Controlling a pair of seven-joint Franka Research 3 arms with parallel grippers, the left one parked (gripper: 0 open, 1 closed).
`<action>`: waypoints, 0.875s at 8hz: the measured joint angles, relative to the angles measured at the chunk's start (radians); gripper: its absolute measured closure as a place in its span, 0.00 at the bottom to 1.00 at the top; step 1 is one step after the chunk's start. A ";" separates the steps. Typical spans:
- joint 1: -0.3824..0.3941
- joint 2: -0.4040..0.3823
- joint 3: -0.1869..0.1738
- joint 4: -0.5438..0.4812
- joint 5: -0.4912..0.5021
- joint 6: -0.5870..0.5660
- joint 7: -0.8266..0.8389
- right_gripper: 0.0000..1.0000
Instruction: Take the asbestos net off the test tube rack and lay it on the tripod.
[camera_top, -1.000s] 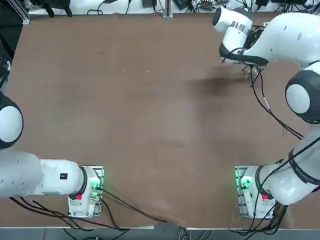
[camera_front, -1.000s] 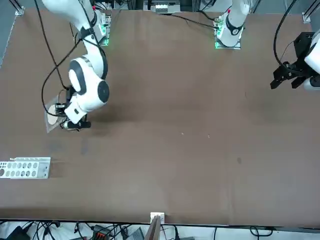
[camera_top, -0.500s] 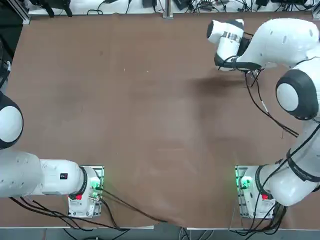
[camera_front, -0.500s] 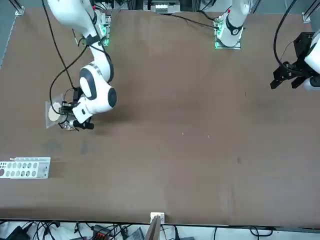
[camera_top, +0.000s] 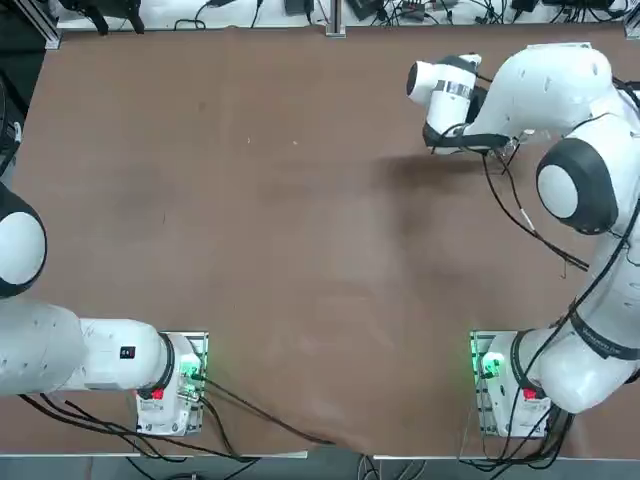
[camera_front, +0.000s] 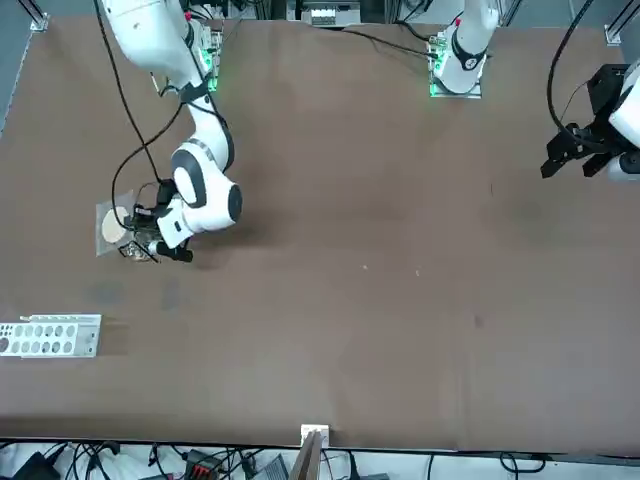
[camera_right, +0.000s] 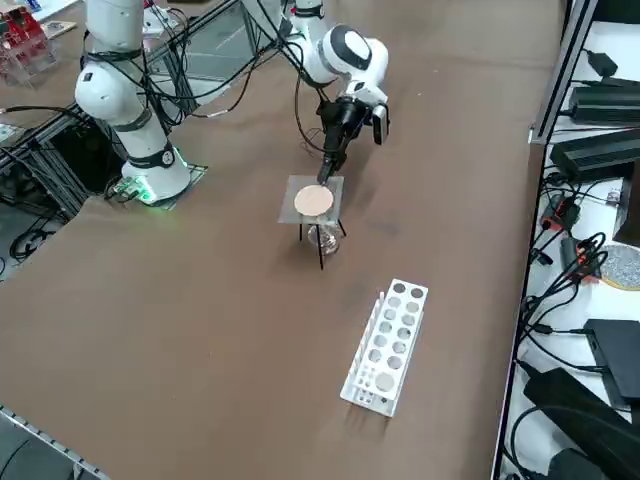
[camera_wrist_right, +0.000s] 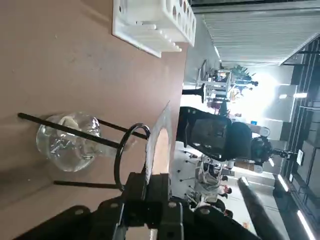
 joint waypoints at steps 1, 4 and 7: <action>0.003 0.010 0.000 0.006 -0.005 -0.006 0.012 0.99; 0.003 0.038 -0.001 0.012 -0.020 -0.012 0.042 0.99; 0.003 0.055 -0.001 0.013 -0.020 -0.016 0.047 0.99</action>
